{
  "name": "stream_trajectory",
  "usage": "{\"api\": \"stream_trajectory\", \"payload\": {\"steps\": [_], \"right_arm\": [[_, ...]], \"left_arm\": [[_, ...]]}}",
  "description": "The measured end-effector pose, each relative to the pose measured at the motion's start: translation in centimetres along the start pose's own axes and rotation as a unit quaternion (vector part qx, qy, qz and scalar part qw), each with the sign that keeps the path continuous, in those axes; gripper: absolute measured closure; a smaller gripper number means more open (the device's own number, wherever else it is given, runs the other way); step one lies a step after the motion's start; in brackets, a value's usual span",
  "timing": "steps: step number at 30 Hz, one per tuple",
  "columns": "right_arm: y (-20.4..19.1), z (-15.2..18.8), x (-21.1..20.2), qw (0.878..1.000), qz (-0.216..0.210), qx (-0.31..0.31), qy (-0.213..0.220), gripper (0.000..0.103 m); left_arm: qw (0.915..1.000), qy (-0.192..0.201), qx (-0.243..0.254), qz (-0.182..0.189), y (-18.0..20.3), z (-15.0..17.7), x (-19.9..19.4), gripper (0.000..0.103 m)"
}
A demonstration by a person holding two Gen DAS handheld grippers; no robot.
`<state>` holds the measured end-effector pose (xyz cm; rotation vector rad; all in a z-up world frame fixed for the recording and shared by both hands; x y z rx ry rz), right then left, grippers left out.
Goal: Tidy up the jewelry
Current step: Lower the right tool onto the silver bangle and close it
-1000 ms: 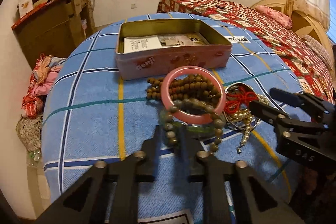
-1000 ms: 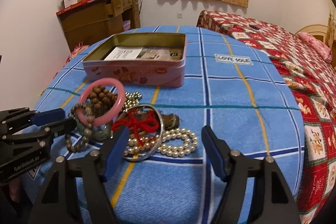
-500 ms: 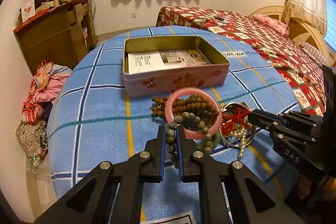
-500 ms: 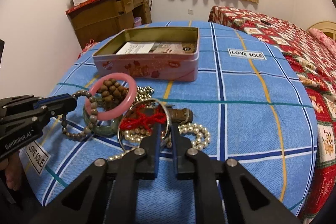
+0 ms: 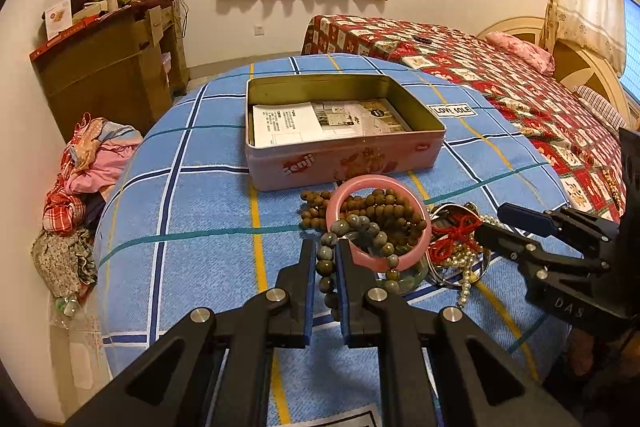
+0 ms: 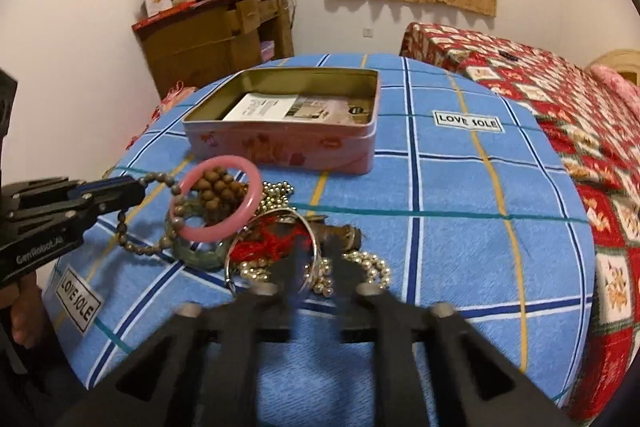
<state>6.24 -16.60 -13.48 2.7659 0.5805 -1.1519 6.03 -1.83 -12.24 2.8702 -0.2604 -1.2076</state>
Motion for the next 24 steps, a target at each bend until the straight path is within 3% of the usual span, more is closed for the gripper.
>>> {"api": "stream_trajectory", "payload": {"steps": [4, 6, 8, 14, 24], "right_arm": [[0.2, 0.4, 0.7, 1.0, 0.009, -0.002, -0.009, 0.061], [0.4, 0.5, 1.1, 1.0, 0.012, 0.003, -0.014, 0.077], [0.4, 0.8, 1.6, 1.0, 0.0, 0.001, -0.021, 0.087], [0.8, 0.5, 0.5, 1.0, -0.011, 0.008, -0.01, 0.095], [1.7, -1.7, -2.0, 0.999, -0.022, 0.025, 0.023, 0.095]], "left_arm": [[1.0, -0.006, 0.002, 0.002, 0.1, 0.3, 0.3, 0.094], [1.0, -0.007, 0.005, 0.004, 0.2, 0.4, 0.5, 0.094], [0.9999, -0.008, 0.004, 0.005, 0.2, 0.5, 0.5, 0.094], [1.0, -0.006, 0.003, 0.003, 0.1, 0.4, 0.3, 0.094], [1.0, 0.007, -0.001, -0.001, -0.4, -0.5, -0.5, 0.094]]}}
Point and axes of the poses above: each gripper's, at about its wrist camera, not at the fingertips, and x roughly the way its jaws point, y to its right, z to its underside, the point moved 6 cm from there along x, roughly the way its jaws point, and after that the axes turned 1 degree about -x, right-handed, at the moved point
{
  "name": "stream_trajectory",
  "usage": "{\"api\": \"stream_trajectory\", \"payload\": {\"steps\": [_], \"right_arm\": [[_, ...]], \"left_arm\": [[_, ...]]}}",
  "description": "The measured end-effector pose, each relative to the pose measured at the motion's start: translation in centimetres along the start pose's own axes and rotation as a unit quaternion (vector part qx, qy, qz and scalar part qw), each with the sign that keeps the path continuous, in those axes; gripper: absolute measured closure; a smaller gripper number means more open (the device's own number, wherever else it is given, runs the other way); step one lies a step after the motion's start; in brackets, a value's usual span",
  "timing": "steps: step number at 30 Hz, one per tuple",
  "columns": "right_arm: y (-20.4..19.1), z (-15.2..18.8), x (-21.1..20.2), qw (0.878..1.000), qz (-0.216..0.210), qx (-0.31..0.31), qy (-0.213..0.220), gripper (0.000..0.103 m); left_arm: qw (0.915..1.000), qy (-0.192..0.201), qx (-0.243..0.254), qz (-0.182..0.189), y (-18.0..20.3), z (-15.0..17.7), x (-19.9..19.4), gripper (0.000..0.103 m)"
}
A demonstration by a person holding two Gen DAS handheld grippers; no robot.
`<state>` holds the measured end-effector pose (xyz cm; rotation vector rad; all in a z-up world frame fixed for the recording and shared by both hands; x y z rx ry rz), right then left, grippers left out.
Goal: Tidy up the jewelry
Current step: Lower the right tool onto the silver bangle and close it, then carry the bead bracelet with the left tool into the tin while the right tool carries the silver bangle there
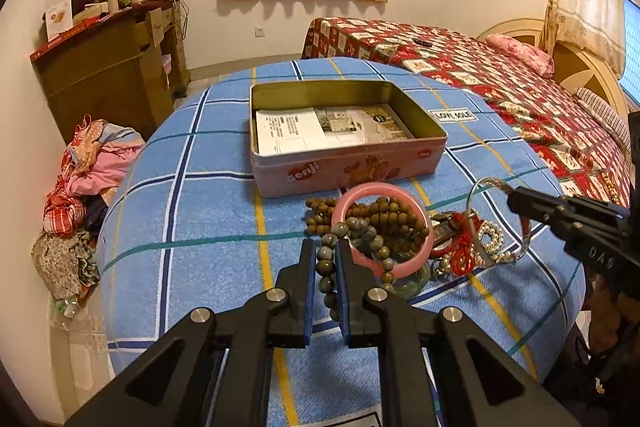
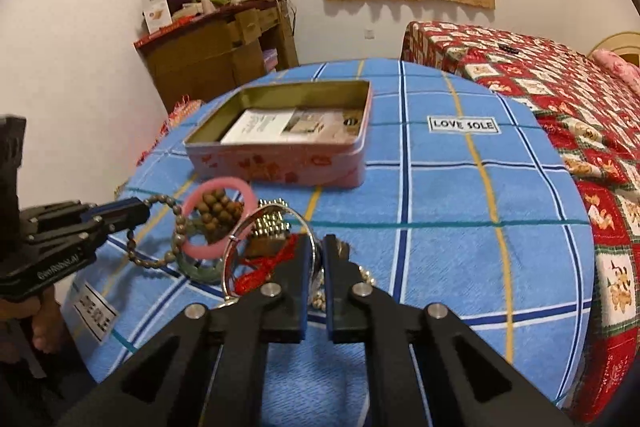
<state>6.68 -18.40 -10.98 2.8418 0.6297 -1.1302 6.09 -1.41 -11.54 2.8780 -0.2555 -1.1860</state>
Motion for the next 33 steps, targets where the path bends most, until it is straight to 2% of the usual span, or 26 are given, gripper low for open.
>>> {"api": "stream_trajectory", "payload": {"steps": [10, 22, 33], "right_arm": [[0.5, -2.2, -1.5, 1.0, -0.001, 0.003, 0.025, 0.095], [1.9, -4.2, -0.1, 1.0, 0.012, -0.004, 0.026, 0.095], [2.2, -7.3, 2.5, 1.0, 0.018, -0.014, 0.02, 0.095]], "left_arm": [[0.9996, 0.029, -0.003, 0.006, -0.4, -2.5, -1.2, 0.094], [0.9988, 0.049, 0.002, -0.003, -1.5, -5.4, -1.0, 0.094], [0.9982, 0.054, 0.015, -0.02, -2.8, -8.9, 1.1, 0.094]]}}
Point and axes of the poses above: each gripper's, at about its wrist camera, not at the fingertips, and x roughly the way its jaws point, y to its right, z to its underside, the point moved 6 cm from there along x, roughly the way its jaws point, and after that the axes turned 1 degree about -x, right-handed, at the moved point
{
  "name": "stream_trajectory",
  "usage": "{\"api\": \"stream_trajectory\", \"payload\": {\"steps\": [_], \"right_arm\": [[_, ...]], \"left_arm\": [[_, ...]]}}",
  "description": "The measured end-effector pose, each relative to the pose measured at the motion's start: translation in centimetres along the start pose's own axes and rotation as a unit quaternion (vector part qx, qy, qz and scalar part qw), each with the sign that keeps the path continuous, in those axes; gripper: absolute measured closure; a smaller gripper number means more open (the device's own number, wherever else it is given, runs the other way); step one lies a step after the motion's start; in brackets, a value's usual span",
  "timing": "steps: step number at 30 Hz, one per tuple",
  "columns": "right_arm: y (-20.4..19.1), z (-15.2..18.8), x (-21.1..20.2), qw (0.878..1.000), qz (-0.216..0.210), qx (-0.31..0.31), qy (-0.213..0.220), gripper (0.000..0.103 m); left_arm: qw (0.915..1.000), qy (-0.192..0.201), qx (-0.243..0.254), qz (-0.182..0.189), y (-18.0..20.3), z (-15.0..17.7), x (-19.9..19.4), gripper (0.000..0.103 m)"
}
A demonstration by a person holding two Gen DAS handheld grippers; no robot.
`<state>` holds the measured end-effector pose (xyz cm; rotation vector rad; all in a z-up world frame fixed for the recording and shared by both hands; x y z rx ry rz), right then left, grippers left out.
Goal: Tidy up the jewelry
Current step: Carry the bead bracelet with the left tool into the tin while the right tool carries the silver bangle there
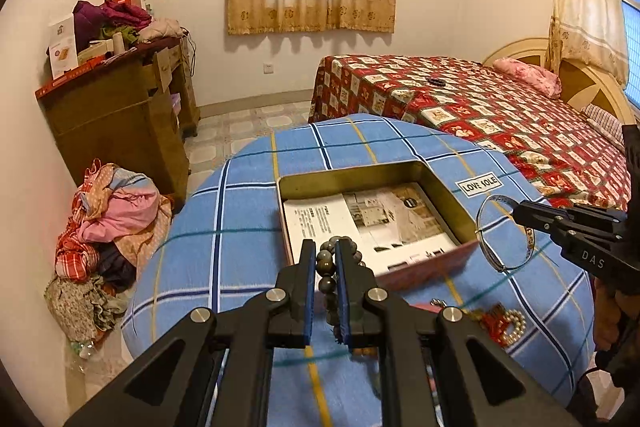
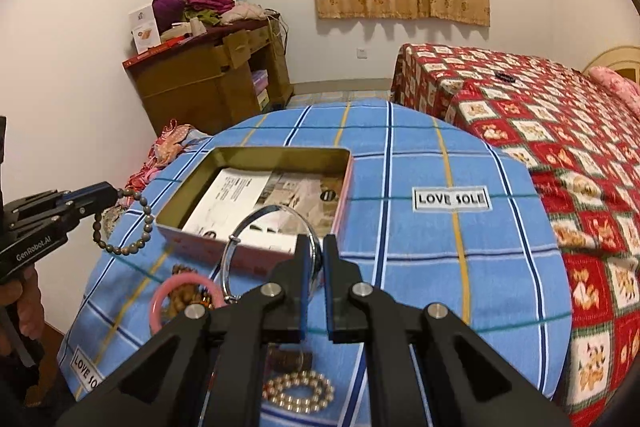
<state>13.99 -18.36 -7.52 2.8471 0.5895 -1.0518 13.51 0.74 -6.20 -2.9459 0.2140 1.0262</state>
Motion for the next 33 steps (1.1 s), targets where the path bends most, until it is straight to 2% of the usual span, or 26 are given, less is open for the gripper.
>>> {"api": "stream_trajectory", "payload": {"steps": [12, 33], "right_arm": [[-0.1, -2.1, 3.3, 1.0, 0.018, -0.018, -0.013, 0.095], [-0.5, -3.1, 8.1, 0.996, 0.055, -0.046, -0.048, 0.095]], "left_arm": [[0.9997, -0.011, 0.004, -0.02, -0.9, -1.5, 3.7, 0.094], [0.9984, -0.036, 0.023, -0.036, -1.1, -2.7, 8.0, 0.094]]}}
Point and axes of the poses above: each gripper's, at about its wrist camera, not at the fingertips, and x roughly the way its jaws point, y to its right, z to its underside, the point moved 6 cm from there along x, roughly the way its jaws point, and after that the axes turned 1 degree about -x, right-handed, at the moved point
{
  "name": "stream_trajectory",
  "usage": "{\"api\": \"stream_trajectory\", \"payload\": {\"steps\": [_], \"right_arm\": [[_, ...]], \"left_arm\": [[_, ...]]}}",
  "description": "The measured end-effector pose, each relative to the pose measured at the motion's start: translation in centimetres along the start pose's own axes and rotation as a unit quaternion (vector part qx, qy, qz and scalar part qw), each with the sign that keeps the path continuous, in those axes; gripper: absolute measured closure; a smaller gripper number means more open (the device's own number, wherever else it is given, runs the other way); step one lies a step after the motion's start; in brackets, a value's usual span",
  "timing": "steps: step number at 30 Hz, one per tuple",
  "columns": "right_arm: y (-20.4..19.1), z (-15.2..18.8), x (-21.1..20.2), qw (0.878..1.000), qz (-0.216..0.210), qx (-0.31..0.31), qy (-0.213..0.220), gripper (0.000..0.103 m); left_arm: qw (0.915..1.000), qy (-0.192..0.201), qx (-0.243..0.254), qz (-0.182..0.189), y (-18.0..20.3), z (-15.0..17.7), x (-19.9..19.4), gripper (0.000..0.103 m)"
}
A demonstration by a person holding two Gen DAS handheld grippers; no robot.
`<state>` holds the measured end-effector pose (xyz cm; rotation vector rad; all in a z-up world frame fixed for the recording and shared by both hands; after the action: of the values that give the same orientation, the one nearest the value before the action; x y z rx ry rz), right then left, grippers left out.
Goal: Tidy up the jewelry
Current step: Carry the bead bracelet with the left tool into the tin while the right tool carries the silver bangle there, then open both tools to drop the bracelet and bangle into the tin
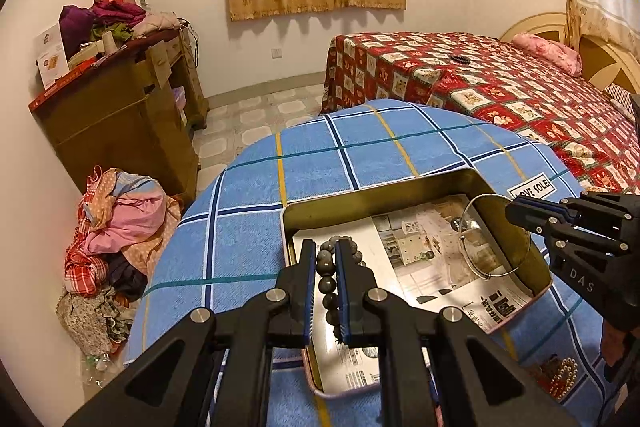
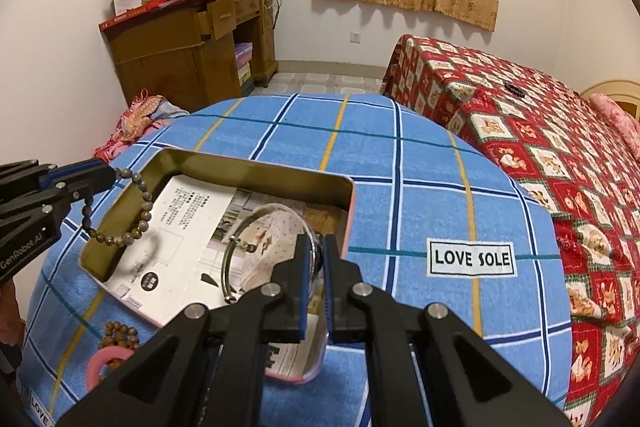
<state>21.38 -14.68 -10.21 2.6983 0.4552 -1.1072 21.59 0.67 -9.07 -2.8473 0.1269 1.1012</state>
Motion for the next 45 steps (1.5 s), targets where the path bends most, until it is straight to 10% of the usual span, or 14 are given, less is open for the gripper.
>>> {"api": "stream_trajectory", "payload": {"steps": [28, 31, 34, 45], "right_arm": [[-0.4, -0.6, 1.6, 0.998, 0.047, -0.039, 0.007, 0.089], [-0.2, -0.6, 1.3, 0.999, 0.04, -0.031, 0.011, 0.062], [-0.2, -0.4, 1.0, 0.999, 0.04, -0.029, 0.014, 0.058], [-0.2, 0.2, 0.4, 0.998, 0.05, -0.025, 0.019, 0.046]], "left_arm": [[0.9991, -0.024, 0.018, -0.031, -0.3, 0.6, 2.8, 0.093], [0.9988, -0.022, 0.018, -0.039, -0.6, 0.7, 2.6, 0.079], [0.9986, -0.006, 0.017, -0.05, -0.8, 0.6, 1.9, 0.042], [0.9982, -0.006, 0.016, -0.057, -1.1, 0.6, 1.9, 0.041]]}}
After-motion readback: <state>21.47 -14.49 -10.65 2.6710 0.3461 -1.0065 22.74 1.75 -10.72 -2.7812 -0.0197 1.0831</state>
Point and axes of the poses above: each gripper's, at about its wrist camera, not at the fingertips, and x roughly the way its jaws point, y to its right, z to its underside, the point moved 6 cm from there along x, roughly the way its jaws point, and after that the axes turned 1 degree about -x, right-handed, at the moved point
